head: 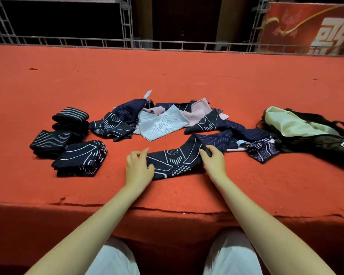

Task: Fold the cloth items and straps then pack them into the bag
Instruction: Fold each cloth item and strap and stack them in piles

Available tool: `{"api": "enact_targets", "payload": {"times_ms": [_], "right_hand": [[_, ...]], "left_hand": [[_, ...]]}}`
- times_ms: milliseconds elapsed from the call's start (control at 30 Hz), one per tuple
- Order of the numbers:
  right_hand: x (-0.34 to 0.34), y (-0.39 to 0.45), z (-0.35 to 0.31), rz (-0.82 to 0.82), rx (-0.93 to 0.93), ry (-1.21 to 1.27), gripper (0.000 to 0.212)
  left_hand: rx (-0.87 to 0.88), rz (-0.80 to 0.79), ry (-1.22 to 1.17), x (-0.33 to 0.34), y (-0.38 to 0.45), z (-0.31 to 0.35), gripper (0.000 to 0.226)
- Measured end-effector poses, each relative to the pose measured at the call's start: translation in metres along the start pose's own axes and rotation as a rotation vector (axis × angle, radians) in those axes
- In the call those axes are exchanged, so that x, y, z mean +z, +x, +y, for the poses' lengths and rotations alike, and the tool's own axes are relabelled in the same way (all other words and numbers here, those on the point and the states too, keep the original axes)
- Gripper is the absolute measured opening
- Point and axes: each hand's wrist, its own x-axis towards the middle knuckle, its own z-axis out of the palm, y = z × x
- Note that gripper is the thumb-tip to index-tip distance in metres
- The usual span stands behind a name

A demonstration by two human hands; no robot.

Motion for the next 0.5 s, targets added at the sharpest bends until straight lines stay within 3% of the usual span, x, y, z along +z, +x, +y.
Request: {"api": "enact_targets", "payload": {"times_ms": [167, 367, 500], "right_hand": [[-0.006, -0.009, 0.018, -0.009, 0.084, 0.082, 0.013], [0.014, -0.013, -0.015, -0.046, 0.011, 0.266, 0.018], [0.038, -0.024, -0.029, -0.183, -0.112, 0.208, 0.012]], "left_hand": [[0.038, -0.108, 0.147, 0.026, -0.004, 0.010, 0.041], [0.075, -0.205, -0.128, 0.017, 0.019, -0.016, 0.025], [0.032, -0.111, -0.364, 0.009, 0.011, -0.015, 0.020]]}}
